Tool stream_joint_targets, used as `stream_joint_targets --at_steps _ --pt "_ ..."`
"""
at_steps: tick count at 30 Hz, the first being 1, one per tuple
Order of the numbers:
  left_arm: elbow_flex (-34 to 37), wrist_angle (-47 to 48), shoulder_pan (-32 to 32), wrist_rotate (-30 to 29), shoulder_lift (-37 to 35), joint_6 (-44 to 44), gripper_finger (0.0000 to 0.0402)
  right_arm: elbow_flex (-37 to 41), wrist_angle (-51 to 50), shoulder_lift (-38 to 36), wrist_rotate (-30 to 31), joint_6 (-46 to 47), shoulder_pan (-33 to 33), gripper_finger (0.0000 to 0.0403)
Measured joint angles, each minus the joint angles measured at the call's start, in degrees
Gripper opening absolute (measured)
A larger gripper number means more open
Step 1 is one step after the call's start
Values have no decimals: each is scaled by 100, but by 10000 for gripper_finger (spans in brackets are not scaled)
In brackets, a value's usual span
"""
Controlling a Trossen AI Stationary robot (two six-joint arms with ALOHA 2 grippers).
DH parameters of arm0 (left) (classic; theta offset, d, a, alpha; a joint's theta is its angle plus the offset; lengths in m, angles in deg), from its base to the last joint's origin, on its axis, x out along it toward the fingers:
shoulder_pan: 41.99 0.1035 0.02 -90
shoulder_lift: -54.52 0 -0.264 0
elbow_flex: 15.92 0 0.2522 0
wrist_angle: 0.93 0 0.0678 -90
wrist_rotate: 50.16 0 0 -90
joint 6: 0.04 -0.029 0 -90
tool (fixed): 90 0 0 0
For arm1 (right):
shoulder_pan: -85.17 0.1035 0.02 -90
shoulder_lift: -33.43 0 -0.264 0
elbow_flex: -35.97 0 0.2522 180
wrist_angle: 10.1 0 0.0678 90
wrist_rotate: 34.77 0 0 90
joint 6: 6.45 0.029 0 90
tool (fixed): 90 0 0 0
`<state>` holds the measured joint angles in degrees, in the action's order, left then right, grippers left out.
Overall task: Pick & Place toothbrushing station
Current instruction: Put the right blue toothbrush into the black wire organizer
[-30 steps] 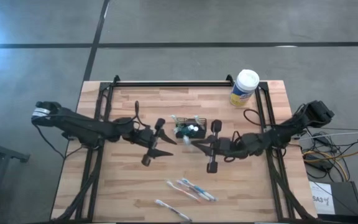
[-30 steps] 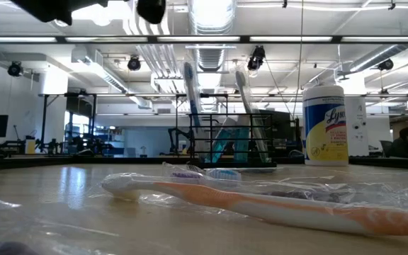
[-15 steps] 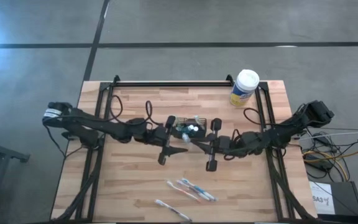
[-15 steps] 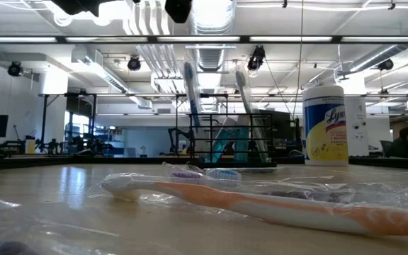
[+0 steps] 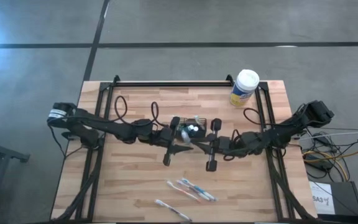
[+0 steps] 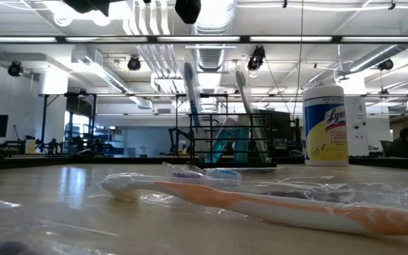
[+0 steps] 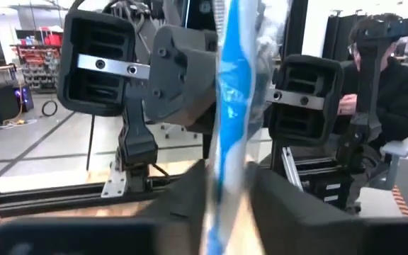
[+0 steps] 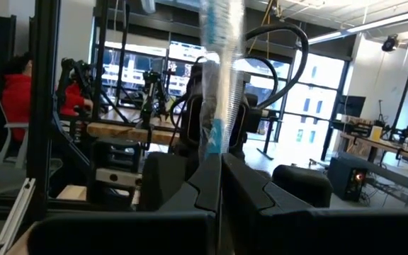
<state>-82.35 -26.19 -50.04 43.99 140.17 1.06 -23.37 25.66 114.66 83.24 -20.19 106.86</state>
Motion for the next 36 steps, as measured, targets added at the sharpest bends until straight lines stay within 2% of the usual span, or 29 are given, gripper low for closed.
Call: stream_joint_targets --at_steps 2,4,8,12,18,23,27,32,36 --pt "0 88 0 -1 -28 -69 44 0 31 0 0 0 -1 8" --pt "2 105 0 -1 -46 -133 25 -3 39 0 0 -1 -2 8" --pt "-52 286 -2 -4 -76 -223 25 -4 8 -13 3 1 46 8" --pt "-81 937 -4 -202 -249 -426 25 -4 -12 -97 9 46 175 15" --pt "-76 1612 -78 -560 -485 -601 25 -26 -751 -400 62 737 232 75" --pt "-76 1653 -116 -703 -510 -753 25 -534 -1609 -426 64 1160 177 142" --pt "-76 1631 -116 -829 -492 -755 25 -1121 -2183 -231 64 1228 53 180" --pt "-76 1639 -120 -844 -488 -815 25 -1838 -3168 185 57 1489 -82 193" --pt "-71 1710 -140 -848 -488 -819 25 -2181 -3341 441 46 1506 -98 188"
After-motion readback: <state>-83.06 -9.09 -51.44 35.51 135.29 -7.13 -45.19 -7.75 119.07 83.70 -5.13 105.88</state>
